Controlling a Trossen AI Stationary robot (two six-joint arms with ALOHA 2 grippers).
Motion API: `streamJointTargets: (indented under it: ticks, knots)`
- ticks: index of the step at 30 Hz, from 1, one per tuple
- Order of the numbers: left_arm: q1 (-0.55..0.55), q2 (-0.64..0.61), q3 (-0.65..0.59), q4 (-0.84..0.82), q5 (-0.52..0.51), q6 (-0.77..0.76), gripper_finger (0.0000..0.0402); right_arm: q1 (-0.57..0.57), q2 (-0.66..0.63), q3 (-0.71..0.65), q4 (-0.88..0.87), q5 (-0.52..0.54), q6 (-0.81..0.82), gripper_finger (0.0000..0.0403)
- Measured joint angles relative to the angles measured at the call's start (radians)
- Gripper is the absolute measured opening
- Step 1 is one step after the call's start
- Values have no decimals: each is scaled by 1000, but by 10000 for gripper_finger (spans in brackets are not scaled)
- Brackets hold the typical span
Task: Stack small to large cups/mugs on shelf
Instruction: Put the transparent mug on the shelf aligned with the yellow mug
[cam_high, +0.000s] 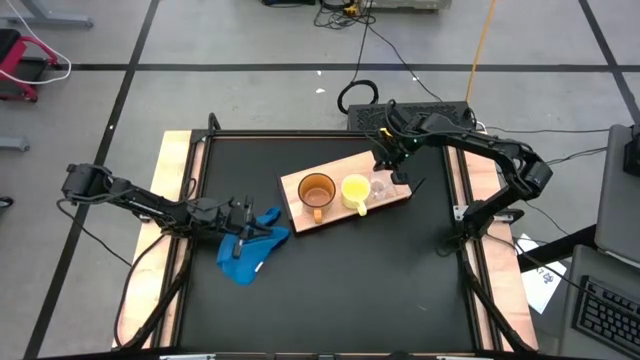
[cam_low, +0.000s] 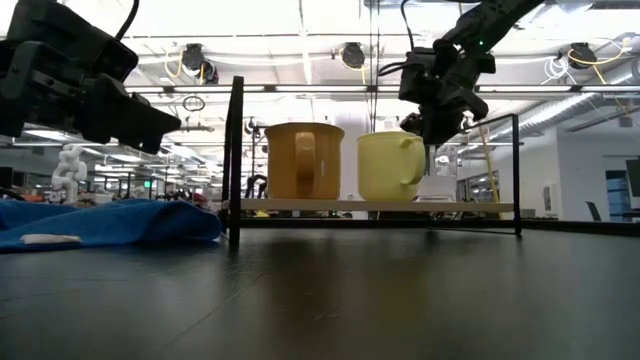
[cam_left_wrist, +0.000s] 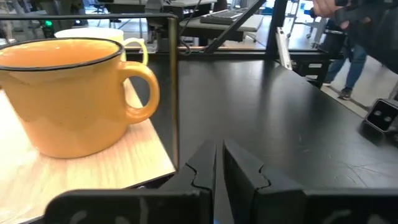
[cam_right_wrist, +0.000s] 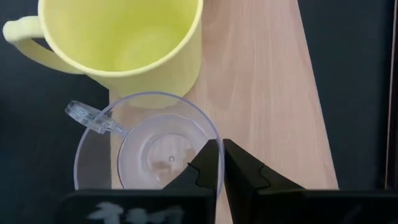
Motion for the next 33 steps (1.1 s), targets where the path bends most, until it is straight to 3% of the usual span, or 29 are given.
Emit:
streamJointTargets:
  ticks: [13,28,33]
  knots:
    - [-36,0,0,-1,10,7,31,0,-14,-1,-5,-1,39,34]
    - [-66,0,0,4,4,14,31,4,-163,-1,-19,3,92,94]
    - [-66,0,0,5,3,21,31,22,-204,-1,24,124,201,100]
